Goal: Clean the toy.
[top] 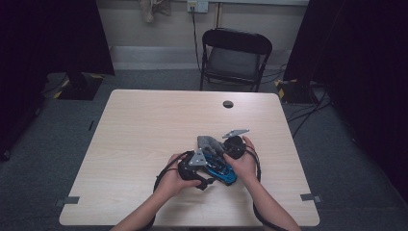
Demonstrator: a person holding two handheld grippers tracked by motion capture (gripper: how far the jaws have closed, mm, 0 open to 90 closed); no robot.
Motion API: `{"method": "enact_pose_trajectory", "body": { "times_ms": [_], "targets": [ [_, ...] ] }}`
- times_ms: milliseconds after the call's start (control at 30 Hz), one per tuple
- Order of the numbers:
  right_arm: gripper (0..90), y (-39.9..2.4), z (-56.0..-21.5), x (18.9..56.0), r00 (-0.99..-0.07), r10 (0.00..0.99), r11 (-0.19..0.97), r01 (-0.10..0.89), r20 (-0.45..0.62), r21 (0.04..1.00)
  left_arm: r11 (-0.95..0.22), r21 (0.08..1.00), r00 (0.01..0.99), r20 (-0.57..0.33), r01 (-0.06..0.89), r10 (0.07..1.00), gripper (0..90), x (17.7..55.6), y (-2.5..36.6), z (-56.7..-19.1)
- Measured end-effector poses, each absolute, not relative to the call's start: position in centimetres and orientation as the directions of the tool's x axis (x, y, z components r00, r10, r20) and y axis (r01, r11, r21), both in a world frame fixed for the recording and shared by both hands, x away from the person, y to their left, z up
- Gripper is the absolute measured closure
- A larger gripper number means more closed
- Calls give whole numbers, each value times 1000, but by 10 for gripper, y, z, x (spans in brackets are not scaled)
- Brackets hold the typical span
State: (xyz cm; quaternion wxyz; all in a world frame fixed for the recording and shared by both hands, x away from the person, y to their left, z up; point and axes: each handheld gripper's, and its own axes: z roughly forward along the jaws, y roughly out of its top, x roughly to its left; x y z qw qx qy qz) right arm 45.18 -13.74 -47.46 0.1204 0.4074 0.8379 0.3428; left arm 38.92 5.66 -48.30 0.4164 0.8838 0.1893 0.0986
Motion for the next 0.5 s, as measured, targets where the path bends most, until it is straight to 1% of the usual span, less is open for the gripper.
{"method": "enact_pose_trajectory", "body": {
  "times_ms": [267, 500],
  "targets": [
    [753, -132, -473, 458, -627, 771, 406, 616, 108, 675, -581, 774, 909, 17, 251, 416, 155, 389, 57, -483],
    [752, -132, -470, 459, -630, 770, 413, 607, 95, 679, -577, 777, 912, 9, 252, 410, 164, 391, 59, -483]
  ]
}}
